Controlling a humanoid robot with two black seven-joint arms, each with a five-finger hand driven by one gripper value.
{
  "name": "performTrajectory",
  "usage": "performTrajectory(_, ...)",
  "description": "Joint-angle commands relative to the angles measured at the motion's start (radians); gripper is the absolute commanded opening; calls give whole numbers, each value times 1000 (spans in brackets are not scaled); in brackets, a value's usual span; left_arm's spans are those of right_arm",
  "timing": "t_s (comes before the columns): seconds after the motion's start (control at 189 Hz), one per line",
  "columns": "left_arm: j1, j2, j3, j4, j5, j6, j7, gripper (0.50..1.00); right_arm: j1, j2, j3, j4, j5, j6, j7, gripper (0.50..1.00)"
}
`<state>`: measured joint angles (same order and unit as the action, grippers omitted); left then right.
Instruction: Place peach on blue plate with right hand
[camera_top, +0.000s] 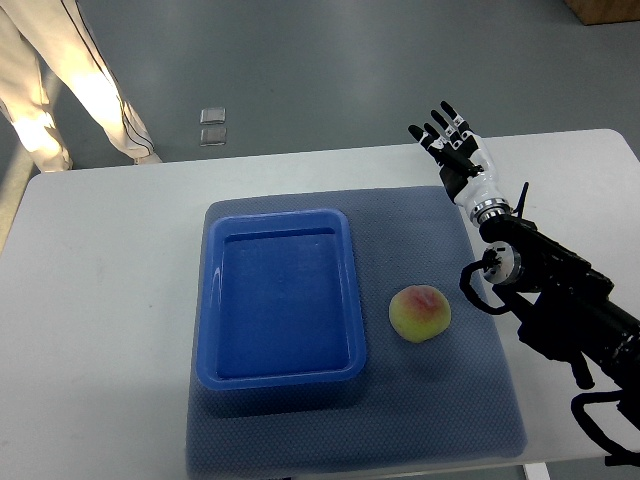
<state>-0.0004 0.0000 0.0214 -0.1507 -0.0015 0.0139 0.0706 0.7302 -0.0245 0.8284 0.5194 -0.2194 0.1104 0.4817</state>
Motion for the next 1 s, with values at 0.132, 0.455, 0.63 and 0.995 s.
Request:
performTrajectory(0.132, 0, 0, -3, 3, 0, 0, 0, 1000, 0, 0, 0, 1, 0, 0, 0, 930)
performTrajectory(0.455, -1, 0, 2, 5, 0, 0, 0, 1000, -2, 0, 0, 1, 0, 0, 0, 930)
performTrajectory(0.63, 0, 0, 2, 5, 0, 0, 0, 1000, -2, 0, 0, 1, 2, 0, 0, 930)
performTrajectory(0.995, -1, 0, 2, 5, 0, 0, 0, 1000, -6, 5, 2, 2, 2, 0, 0, 930)
